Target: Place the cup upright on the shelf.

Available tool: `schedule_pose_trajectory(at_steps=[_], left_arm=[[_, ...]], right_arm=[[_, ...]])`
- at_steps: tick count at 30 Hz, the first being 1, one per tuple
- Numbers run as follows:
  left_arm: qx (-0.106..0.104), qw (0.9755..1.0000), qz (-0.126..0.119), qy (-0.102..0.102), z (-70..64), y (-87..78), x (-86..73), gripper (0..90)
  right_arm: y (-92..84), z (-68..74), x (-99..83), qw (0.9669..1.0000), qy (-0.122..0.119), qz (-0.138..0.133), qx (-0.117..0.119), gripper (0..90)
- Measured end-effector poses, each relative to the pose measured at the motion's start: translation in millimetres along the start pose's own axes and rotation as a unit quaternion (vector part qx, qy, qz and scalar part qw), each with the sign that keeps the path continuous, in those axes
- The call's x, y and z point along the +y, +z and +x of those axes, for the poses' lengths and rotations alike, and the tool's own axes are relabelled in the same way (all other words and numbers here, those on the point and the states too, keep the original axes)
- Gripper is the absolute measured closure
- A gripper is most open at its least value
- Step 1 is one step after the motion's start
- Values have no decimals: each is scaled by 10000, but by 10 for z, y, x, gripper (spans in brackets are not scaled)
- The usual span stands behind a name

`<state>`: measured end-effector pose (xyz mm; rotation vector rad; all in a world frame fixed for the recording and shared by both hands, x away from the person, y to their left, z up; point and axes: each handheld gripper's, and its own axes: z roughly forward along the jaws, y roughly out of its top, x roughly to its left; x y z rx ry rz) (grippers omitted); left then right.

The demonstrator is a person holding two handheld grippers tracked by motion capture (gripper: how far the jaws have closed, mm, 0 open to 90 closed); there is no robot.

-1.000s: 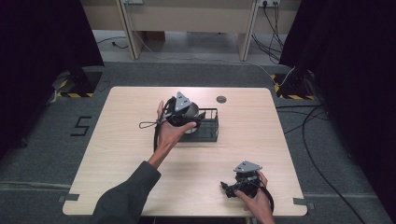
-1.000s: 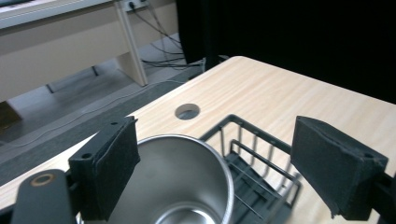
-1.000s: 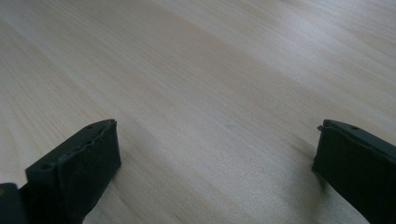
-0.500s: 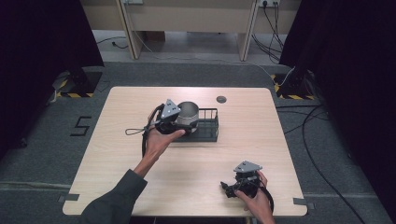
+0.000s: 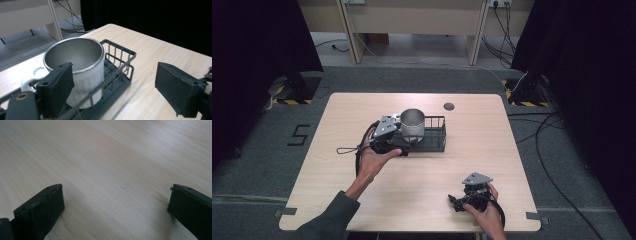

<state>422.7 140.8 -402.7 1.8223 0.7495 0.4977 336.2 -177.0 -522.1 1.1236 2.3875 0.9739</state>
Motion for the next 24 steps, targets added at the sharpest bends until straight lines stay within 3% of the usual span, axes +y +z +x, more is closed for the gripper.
schedule_pose_trajectory(at_steps=[24], left_arm=[[-264, 9995, 10, -171, -67, -333, -342, 149]], right_arm=[[0, 1, -1, 10000, -3, -3, -5, 6]])
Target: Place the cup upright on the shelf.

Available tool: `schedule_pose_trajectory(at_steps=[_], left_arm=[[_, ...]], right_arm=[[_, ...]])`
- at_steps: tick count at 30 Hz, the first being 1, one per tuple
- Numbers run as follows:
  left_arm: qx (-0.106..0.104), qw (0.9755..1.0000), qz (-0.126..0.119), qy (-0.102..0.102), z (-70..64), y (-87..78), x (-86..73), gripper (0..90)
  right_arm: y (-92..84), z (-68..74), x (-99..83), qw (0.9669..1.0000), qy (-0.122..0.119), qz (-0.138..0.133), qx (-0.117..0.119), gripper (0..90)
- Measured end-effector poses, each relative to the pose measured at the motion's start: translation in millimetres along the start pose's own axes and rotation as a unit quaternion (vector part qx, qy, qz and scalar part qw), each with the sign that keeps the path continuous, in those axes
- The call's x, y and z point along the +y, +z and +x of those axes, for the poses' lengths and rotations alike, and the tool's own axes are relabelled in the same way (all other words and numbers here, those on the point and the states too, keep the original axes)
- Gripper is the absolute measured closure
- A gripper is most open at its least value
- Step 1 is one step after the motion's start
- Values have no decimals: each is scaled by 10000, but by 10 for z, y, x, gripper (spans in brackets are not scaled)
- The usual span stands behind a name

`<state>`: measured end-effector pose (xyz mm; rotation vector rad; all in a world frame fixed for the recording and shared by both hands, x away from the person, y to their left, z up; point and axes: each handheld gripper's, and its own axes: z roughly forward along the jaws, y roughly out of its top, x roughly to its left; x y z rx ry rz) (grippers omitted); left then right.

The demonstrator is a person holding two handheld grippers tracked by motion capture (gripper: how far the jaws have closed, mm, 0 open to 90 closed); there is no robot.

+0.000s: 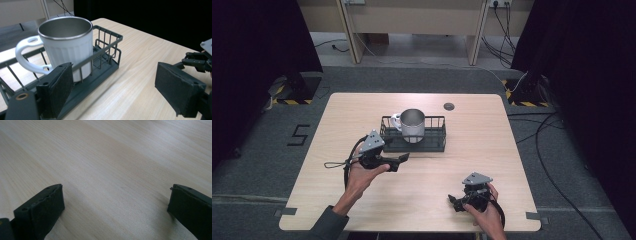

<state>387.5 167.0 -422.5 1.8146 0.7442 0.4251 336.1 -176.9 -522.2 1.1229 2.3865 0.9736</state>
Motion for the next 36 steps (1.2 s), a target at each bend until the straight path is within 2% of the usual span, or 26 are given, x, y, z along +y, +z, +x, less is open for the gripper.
schedule_pose_trajectory(at_steps=[18, 36], left_arm=[[-100, 9998, -15, -156, 16, -177, -296, 149], [-166, 9997, 8, -162, 51, -326, -520, 149]], right_arm=[[1, 1, 0, 10000, 5, -1, 0, 6], [0, 3, -1, 10000, 17, 2, -2, 6]])
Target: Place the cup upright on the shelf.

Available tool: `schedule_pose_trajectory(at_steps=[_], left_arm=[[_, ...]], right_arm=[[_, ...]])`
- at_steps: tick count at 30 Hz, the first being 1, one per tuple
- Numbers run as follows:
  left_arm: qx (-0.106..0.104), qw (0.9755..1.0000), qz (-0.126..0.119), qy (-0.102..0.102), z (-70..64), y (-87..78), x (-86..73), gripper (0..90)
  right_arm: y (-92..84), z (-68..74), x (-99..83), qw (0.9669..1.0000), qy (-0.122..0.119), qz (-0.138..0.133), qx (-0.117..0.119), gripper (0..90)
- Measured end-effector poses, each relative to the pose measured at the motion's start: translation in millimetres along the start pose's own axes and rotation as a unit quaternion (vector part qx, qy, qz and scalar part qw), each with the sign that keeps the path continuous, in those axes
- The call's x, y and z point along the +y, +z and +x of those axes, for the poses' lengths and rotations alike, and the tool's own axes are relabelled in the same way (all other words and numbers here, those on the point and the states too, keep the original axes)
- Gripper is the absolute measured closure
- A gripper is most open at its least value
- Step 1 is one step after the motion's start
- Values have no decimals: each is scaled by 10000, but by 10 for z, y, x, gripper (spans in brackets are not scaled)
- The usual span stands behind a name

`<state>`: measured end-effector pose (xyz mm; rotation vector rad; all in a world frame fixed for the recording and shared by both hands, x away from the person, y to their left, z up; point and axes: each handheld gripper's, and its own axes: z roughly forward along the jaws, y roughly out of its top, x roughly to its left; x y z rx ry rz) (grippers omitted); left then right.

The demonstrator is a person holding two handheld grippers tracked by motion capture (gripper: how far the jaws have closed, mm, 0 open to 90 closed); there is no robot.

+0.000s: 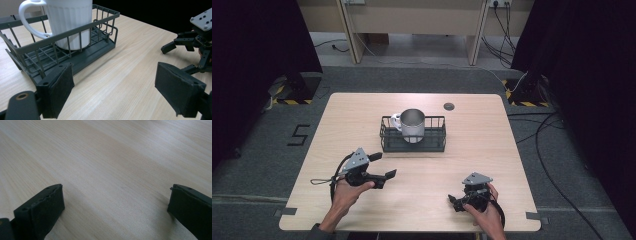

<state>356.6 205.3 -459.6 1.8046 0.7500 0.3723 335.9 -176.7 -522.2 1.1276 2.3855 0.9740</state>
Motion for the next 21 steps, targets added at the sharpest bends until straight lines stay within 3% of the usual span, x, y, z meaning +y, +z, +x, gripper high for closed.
schedule_pose_trajectory(at_steps=[21], left_arm=[[-26, 9999, 112, -99, 53, -162, -339, 149]], right_arm=[[1, -1, -1, 10000, -30, -11, 1, 6]])
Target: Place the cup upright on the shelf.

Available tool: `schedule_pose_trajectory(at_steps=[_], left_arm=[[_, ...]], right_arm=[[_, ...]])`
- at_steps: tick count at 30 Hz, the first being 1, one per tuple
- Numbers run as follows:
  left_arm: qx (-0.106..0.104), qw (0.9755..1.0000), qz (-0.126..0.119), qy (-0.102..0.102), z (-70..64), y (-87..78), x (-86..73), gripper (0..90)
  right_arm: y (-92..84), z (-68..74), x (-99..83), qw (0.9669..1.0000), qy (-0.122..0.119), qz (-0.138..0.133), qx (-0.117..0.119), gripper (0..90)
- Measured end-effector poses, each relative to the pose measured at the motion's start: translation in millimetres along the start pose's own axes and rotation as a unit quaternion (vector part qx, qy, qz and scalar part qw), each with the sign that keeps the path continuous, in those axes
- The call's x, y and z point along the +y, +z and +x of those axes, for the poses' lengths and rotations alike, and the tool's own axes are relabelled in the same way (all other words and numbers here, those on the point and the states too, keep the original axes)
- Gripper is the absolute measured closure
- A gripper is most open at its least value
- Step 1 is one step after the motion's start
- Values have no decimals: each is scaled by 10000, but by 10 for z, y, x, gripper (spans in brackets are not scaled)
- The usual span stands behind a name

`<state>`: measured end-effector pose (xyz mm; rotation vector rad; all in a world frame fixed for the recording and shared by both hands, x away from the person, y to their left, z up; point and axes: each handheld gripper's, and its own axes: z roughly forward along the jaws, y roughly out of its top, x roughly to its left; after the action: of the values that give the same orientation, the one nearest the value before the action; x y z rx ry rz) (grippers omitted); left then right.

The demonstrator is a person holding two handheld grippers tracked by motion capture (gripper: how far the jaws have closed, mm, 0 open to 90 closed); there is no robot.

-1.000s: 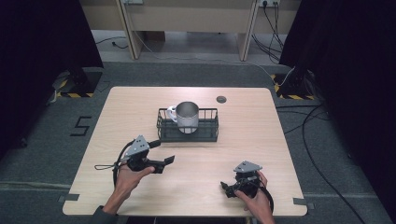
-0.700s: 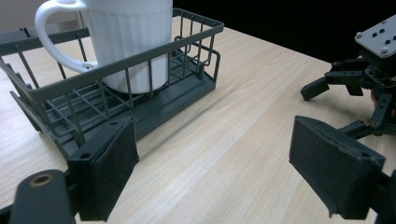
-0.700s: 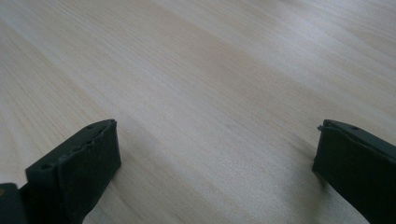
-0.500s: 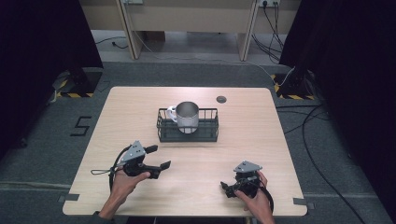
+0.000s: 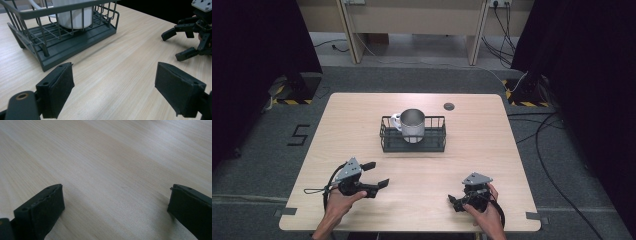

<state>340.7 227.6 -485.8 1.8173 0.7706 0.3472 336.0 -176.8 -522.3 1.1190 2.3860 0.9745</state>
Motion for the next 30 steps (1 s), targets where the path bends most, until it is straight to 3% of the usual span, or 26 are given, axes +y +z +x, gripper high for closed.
schedule_pose_trajectory(at_steps=[15, 21, 30], left_arm=[[-109, 9999, 63, 90, 33, -97, -148, 149], [-181, 9995, 204, 138, 38, -122, -222, 149], [-112, 9985, 494, 193, 37, -177, -319, 150]], right_arm=[[-2, 3, 0, 10000, 2, 9, 2, 6], [-3, 10, -1, 10000, 28, 13, 7, 6], [-4, 8, -2, 10000, 4, 15, 8, 6]])
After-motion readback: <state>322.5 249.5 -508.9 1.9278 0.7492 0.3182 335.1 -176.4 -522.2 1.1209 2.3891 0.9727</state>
